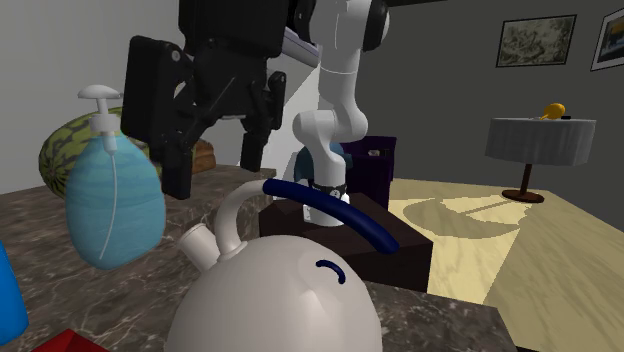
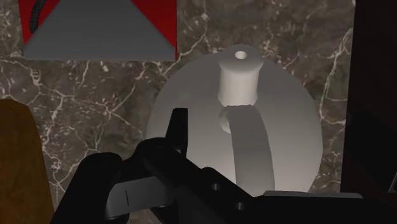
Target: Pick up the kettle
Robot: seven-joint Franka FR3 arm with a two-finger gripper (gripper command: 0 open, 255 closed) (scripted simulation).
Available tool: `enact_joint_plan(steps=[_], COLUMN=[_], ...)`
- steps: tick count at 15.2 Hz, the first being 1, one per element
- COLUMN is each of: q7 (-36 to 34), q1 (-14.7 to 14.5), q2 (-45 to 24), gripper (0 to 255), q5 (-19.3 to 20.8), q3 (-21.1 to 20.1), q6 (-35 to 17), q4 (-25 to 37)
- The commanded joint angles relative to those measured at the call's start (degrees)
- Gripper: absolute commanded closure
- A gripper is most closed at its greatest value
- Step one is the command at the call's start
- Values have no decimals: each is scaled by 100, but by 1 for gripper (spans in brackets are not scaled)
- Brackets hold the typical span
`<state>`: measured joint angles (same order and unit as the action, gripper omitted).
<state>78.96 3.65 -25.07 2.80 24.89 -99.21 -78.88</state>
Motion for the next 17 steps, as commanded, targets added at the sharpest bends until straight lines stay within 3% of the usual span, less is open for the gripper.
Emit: enact_joint_plan(steps=[1,8,9,17], q7=[87,30,27,27], q1=[34,13,13,14], q2=[-101,-135,-148,-151], gripper=[0,0,255,255], q5=[-20,-25,-29,-30], q3=[-22,-38,-40,-41], q6=[-78,-484,-474,-473], q4=[32,-349,-328,-324])
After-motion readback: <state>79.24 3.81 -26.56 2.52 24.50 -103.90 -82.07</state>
